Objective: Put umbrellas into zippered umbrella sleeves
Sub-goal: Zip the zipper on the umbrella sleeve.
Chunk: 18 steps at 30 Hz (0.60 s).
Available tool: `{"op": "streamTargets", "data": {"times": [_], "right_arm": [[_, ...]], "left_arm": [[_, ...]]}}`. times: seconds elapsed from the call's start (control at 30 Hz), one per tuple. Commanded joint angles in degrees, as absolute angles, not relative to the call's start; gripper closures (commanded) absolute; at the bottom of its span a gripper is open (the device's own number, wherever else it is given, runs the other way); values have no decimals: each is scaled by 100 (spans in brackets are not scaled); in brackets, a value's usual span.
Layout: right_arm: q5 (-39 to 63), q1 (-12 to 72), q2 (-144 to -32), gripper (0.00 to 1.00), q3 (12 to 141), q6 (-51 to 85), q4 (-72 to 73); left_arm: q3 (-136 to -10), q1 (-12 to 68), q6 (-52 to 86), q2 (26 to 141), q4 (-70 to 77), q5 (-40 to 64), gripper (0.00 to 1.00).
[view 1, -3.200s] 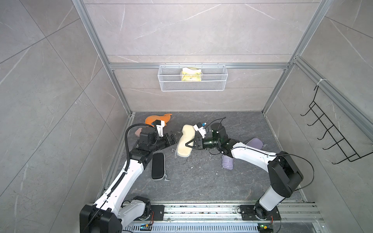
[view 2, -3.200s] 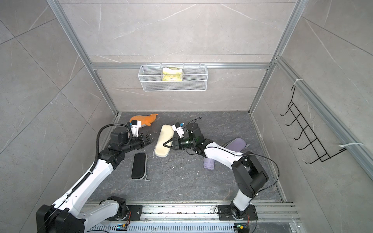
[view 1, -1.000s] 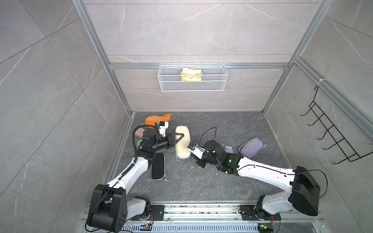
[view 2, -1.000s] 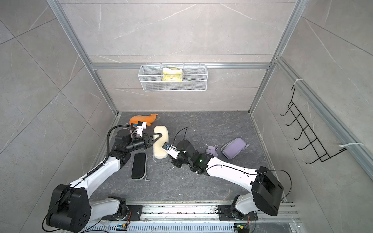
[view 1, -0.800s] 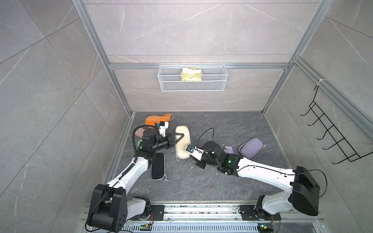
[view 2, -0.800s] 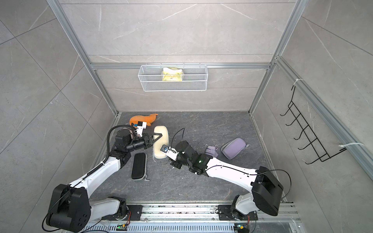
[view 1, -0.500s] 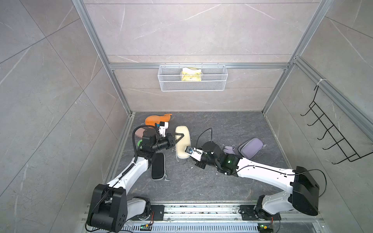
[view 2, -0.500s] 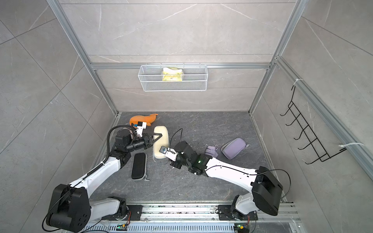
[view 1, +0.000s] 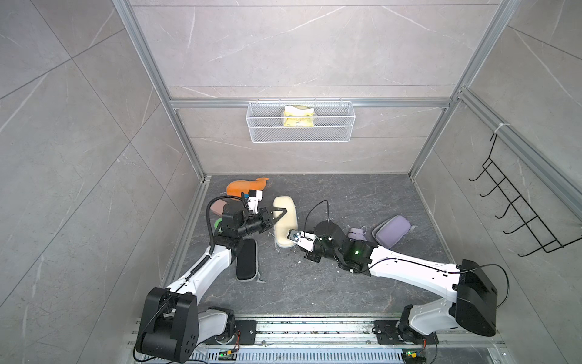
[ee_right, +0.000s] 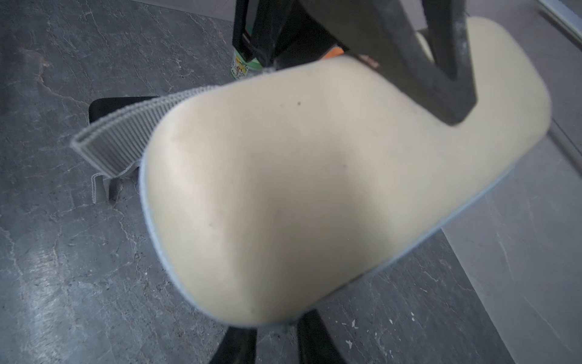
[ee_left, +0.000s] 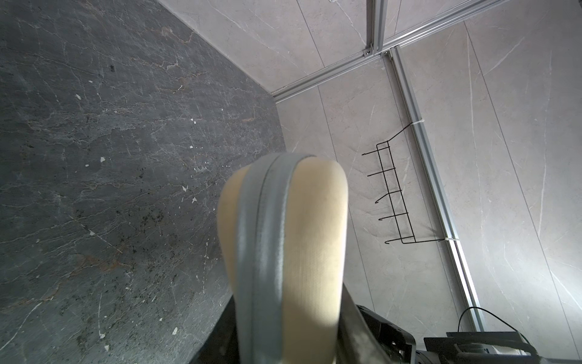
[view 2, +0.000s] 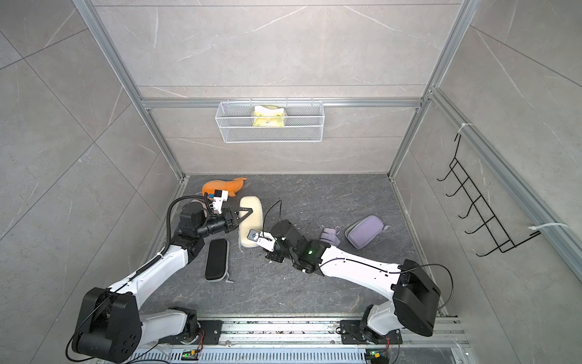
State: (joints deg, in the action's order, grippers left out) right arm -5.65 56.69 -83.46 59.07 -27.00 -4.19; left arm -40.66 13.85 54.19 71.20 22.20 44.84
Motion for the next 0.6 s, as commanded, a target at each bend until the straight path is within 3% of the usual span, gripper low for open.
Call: {"op": "streamTargets", "data": {"times": [0.0, 0.2, 0.43, 0.57], "right_arm": [[-627, 5696, -8393, 77, 6275, -2855, 97], [-688, 5696, -8420, 82, 6276, -2917, 136], [-677, 5704, -8287, 97, 6142, -2997, 167], [-622, 5778, -8043, 100, 5923, -2966, -79]], "left_arm": [[-4052, 1517, 5411, 7084, 2531, 4716, 92], [-4052, 1530, 5418, 7113, 2541, 4714, 93], [-4051, 1531, 5375, 7111, 2532, 4706, 94], [-4078, 1504, 5285, 7062, 2487, 4532, 98]]}}
